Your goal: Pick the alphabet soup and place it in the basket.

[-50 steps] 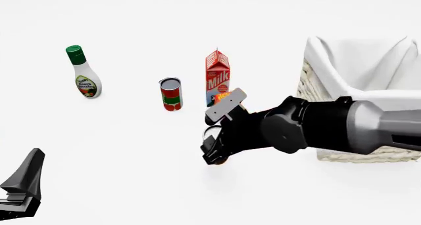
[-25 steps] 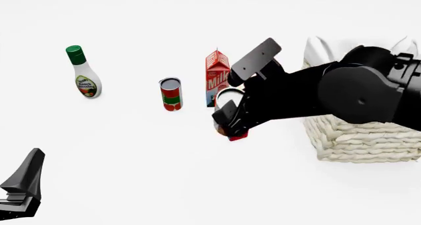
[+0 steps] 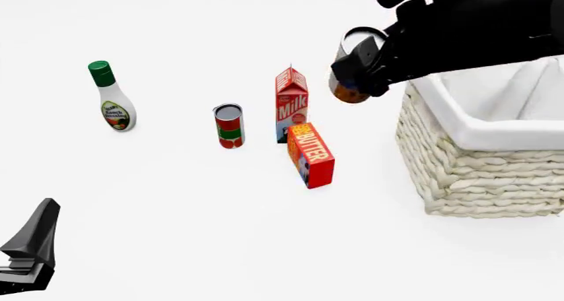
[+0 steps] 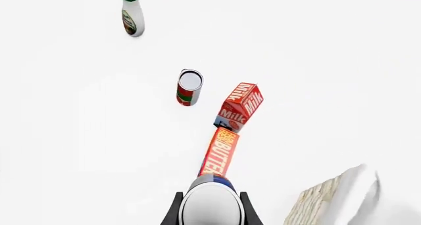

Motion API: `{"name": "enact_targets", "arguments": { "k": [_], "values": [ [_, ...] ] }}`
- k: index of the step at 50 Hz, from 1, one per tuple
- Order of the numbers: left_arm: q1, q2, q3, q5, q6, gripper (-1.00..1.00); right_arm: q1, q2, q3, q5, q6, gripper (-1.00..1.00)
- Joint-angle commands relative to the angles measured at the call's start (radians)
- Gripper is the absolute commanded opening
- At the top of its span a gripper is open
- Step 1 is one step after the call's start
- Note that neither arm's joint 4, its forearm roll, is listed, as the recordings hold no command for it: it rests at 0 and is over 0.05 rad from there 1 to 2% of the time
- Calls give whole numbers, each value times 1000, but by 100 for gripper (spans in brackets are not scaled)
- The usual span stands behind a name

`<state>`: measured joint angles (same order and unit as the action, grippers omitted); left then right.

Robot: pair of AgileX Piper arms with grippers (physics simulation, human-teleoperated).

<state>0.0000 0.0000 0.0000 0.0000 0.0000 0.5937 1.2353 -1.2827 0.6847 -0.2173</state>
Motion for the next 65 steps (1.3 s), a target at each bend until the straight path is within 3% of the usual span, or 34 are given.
{"name": "enact_targets", "arguments": {
  "k": [1, 24, 37, 43, 52, 65],
  "values": [
    [0, 0, 0, 0, 0, 100, -84, -16, -116, 55, -18, -100],
    [0, 0, 0, 0, 0, 100, -293, 22, -162, 26, -21, -100],
    [0, 0, 0, 0, 0, 100, -402, 74, -146, -25, -24, -100],
    [0, 0, 0, 0, 0, 100, -482, 98, -89, -78, -53, -100],
    [0, 0, 0, 0, 0, 100, -548, 111, -22, -121, -66, -100],
    [0, 0, 0, 0, 0, 100, -611, 171, -88, -127, -61, -100]
  ]
}}
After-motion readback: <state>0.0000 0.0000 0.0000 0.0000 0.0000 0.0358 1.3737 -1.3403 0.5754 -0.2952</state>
